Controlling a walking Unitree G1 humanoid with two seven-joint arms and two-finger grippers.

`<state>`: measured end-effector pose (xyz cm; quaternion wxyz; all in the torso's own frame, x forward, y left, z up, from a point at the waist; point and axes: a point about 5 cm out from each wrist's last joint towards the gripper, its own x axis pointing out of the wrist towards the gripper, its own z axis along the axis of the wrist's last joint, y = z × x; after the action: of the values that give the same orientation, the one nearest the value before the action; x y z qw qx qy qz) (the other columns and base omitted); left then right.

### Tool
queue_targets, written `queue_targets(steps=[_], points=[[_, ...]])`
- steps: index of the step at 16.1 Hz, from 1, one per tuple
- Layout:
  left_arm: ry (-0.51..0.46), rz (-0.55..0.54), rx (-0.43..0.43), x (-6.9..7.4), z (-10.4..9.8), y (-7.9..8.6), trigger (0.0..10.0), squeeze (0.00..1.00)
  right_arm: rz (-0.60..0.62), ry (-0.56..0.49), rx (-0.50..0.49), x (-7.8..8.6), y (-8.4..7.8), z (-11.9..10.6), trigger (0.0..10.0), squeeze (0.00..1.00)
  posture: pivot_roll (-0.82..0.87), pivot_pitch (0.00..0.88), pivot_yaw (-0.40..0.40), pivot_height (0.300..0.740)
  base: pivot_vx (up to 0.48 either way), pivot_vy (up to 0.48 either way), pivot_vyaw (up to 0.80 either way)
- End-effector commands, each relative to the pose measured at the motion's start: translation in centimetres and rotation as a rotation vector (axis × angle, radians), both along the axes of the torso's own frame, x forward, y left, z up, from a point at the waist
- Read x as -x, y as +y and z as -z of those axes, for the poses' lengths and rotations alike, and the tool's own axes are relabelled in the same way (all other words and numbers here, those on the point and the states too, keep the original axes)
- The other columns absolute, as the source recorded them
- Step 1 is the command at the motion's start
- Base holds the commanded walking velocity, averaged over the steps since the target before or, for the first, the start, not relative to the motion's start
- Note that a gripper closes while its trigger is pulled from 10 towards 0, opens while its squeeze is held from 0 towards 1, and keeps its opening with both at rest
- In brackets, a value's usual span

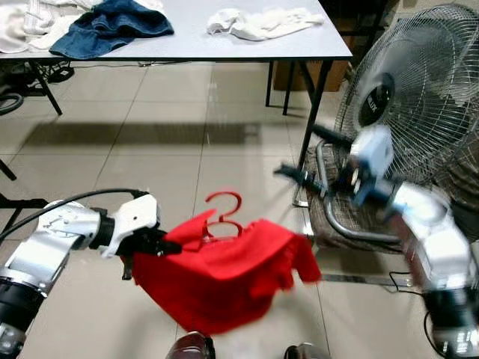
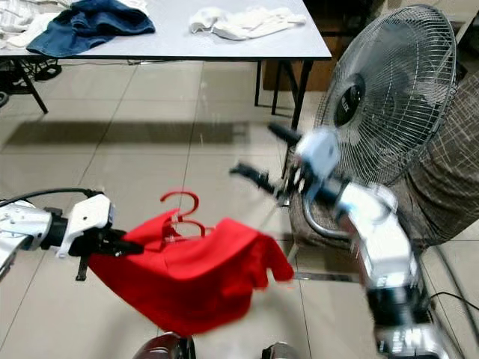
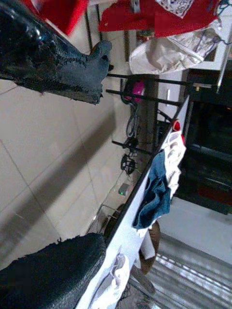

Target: Hang hanger

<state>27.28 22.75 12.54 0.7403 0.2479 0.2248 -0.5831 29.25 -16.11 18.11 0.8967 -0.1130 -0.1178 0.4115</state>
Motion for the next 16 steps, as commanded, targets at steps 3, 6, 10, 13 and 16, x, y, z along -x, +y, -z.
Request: queue_targets(steps=[3,6,10,13,16], points=[[-0.055,-0.029,0.028,-0.7,-1.1,0.2,0.0,0.00,0.043,-0.138,-0.057,1.1,-0.2,-1.8,10.0,0.00,-0.07,0.086,0.060,0.740,0.000,0.000,0.00],[-0.079,-0.061,0.031,-1.1,-1.3,0.4,0.0,0.00,0.065,-0.240,-0.042,2.4,0.3,-2.6,10.0,0.00,-0.07,0.084,0.061,0.740,0.000,0.000,0.00],[-0.118,-0.095,0.041,-1.6,-1.7,0.7,0.0,0.00,0.044,-0.237,0.049,3.4,0.6,-1.4,10.0,0.00,-0.07,0.075,0.062,0.740,0.000,0.000,0.00],[-0.125,-0.096,0.089,-2.0,-2.4,0.3,0.0,0.00,-0.040,-0.082,0.133,4.2,0.6,0.4,10.0,0.00,-0.08,0.069,0.063,0.740,0.000,0.000,0.00],[-0.085,-0.073,0.120,-2.0,-2.7,-0.3,0.0,0.00,-0.185,0.037,0.210,5.4,1.0,2.0,10.0,0.00,-0.07,0.071,0.059,0.740,0.000,0.000,0.00]])
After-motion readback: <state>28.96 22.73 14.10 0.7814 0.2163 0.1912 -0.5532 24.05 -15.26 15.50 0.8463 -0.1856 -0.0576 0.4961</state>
